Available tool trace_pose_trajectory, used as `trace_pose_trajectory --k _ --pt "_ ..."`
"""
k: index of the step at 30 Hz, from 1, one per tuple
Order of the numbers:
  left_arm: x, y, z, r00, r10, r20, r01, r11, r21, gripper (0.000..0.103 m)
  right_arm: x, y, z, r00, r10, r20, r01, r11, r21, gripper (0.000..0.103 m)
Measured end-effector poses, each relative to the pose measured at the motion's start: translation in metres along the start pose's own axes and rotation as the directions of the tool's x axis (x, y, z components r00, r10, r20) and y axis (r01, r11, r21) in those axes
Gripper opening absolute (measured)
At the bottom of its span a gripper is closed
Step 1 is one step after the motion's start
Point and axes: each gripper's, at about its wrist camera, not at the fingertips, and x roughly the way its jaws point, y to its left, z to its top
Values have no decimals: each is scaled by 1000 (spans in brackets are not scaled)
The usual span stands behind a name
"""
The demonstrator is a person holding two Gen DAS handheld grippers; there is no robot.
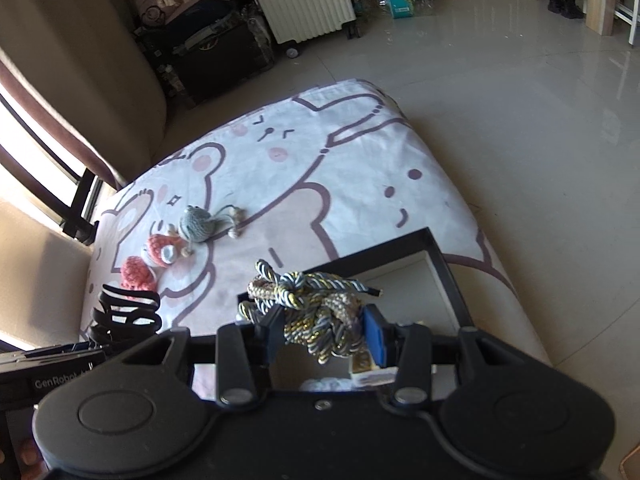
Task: Organize objects
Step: 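Carry the claw clip with the left tool while the right tool carries the rope toy to the black box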
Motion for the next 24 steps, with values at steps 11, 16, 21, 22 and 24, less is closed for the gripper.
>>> trace_pose_trajectory --k 11,16,21,22,24 --pt "38 -33 3 996 -62 -63 63 998 13 47 42 -28 0 998 -40 -55 41 999 8 44" --pt "49 -36 6 994 -68 -84 69 998 11 47 62 -33 4 995 -50 -81 51 999 4 47" --pt "58 -41 8 993 -63 -96 64 998 12 47 66 -33 9 996 -57 -62 57 998 3 68" --pt "60 -43 8 994 -57 -97 59 998 19 47 65 -32 10 997 -54 -61 55 999 1 68" --pt "64 -46 7 994 -43 -98 47 998 38 47 62 -34 11 997 -45 -60 45 999 4 66"
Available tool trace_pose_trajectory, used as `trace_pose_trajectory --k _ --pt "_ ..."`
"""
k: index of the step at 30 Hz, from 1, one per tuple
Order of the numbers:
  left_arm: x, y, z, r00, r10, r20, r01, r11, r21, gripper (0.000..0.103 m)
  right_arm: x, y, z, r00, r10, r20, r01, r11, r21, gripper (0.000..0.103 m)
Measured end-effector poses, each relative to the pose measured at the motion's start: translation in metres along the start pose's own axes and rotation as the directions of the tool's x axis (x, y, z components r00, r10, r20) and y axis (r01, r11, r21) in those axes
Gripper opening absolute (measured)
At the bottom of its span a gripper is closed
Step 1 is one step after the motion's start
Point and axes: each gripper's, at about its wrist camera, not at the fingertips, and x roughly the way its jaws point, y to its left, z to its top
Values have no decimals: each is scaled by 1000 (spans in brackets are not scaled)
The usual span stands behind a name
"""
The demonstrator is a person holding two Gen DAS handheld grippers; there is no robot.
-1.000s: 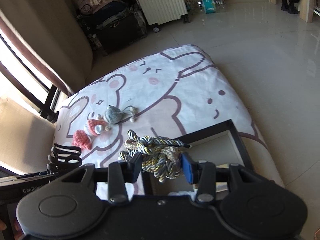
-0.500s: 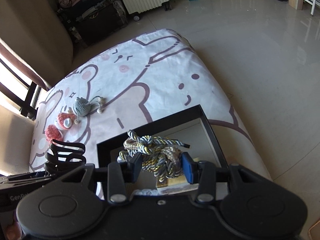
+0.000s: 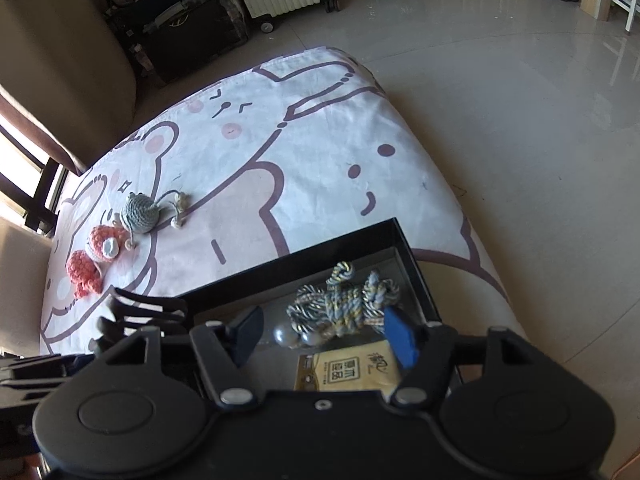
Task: Organize objects
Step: 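Carry the claw clip with the left tool while the right tool carries the rope toy to the black box, then open the left gripper over the black box while the right gripper releases the rope toy inside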
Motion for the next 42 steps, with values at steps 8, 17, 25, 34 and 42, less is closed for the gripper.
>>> trace_pose_trajectory --k 8,17,25,34,42 --pt "21 -18 -1 999 39 -8 -38 996 83 47 -9 -12 -6 1000 7 -20 -7 1000 25 56" --pt "32 -29 4 999 45 2 -45 993 106 48 -11 -22 -8 1000 -2 -29 3 999 48 51" --pt "32 -27 4 999 44 -9 -43 995 94 64 -10 -20 -7 999 -14 -34 16 999 50 51" --pt "23 -25 3 999 39 -12 -38 996 85 64 -14 -17 -10 999 -24 -28 25 998 57 51" --pt "15 -24 0 999 37 -16 -35 996 85 64 -29 -19 -7 999 -39 -2 39 996 77 55"
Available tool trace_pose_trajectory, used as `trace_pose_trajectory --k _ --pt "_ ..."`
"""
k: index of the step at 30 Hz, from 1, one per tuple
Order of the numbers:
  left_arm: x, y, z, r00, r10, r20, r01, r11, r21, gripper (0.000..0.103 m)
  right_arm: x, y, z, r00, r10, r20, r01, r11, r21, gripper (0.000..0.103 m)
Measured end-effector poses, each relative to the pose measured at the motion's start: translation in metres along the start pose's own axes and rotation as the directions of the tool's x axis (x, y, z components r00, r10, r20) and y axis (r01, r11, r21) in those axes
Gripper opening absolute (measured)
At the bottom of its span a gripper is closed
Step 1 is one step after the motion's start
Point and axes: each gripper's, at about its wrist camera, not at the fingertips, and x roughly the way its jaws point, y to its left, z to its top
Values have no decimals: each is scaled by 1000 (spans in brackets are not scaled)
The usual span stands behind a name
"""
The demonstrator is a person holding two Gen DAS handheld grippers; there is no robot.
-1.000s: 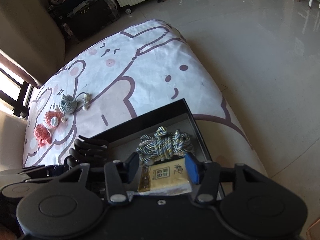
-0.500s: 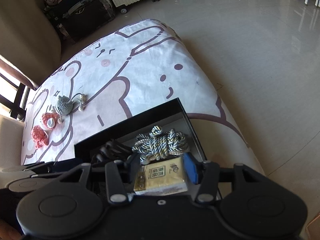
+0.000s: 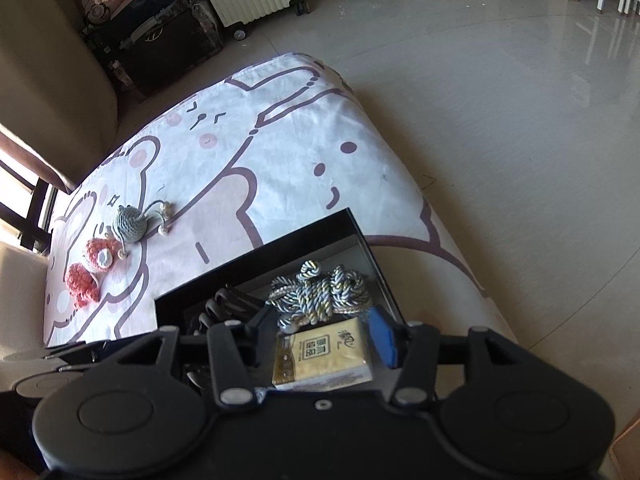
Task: Organize objects
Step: 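Open the left gripper over the black box while the right gripper releases the rope toy inside, then withdraw both tools from the black box back over the crocheted toys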
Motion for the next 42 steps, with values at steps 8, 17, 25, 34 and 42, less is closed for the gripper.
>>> trace_pose_trajectory --k 8,17,25,34,42 --pt "-12 -2 -7 999 -14 -33 13 1000 -8 64 -10 -1 -7 1000 -15 1 15 1000 9 60" --pt "-25 -3 -22 999 2 -42 -1 1000 12 65 -22 -3 -23 1000 -26 5 26 1000 8 69" --pt "-38 0 -29 999 24 -26 -24 1000 8 86 -31 -3 -39 1000 -31 6 31 1000 -5 77" --pt "-45 7 -35 998 54 -13 -53 999 9 101 -43 -2 -48 997 -62 36 63 998 -23 97" --pt "-45 10 -39 997 70 -12 -70 997 24 103 -44 -1 -56 996 -85 34 87 996 -38 103"
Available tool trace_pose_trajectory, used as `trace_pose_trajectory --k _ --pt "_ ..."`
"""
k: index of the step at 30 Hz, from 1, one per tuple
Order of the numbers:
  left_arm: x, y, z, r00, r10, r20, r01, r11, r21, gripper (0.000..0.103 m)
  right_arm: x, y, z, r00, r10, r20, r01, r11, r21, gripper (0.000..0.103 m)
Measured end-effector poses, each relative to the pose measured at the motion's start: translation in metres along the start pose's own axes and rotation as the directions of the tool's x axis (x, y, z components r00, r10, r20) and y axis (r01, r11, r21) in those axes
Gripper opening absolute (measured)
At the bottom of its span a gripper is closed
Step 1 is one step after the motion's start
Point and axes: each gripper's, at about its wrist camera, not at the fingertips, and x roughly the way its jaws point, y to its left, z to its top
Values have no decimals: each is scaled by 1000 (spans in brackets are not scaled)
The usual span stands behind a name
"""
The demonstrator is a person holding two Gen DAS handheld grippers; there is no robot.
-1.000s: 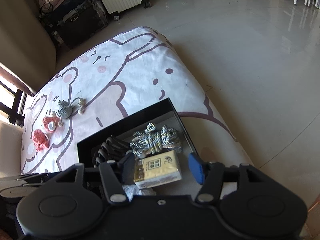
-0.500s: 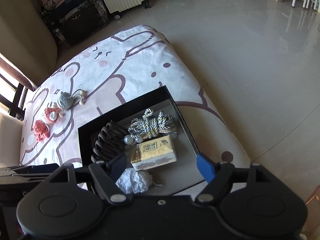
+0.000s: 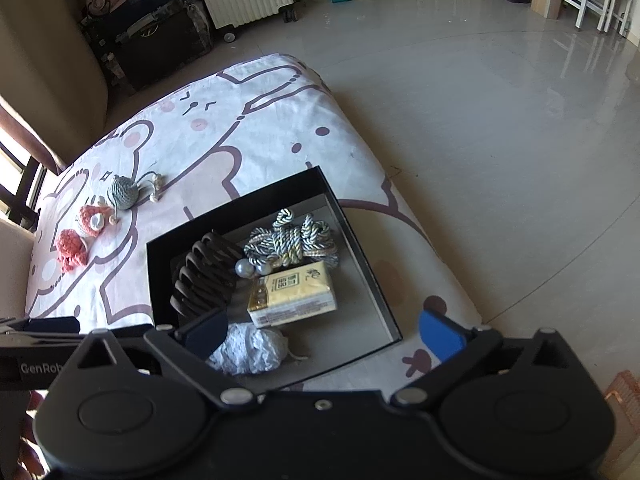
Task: Organize objects
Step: 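Withdraw both tools from the black box back over the crocheted toys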
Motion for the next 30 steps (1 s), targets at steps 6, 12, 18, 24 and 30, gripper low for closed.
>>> trace_pose_trajectory --k 6,12,18,24,30 --pt "1 2 -1 1000 -9 -3 9 1000 1 103 0 0 -3 1000 -25 -5 25 1000 -10 103" --pt "0 6 0 1000 -6 6 6 1000 -7 103 1 0 -5 999 -38 -8 38 999 -13 103" --pt "1 13 -1 1000 -7 7 8 1000 -11 103 1 3 -6 999 -40 -9 40 999 -14 103" --pt "1 24 1 1000 -6 16 7 999 -33 103 3 10 -5 999 -42 -10 42 999 -17 103" --pt "1 47 1 1000 16 17 -14 998 -64 103 9 25 0 1000 -26 -12 26 999 -31 103"
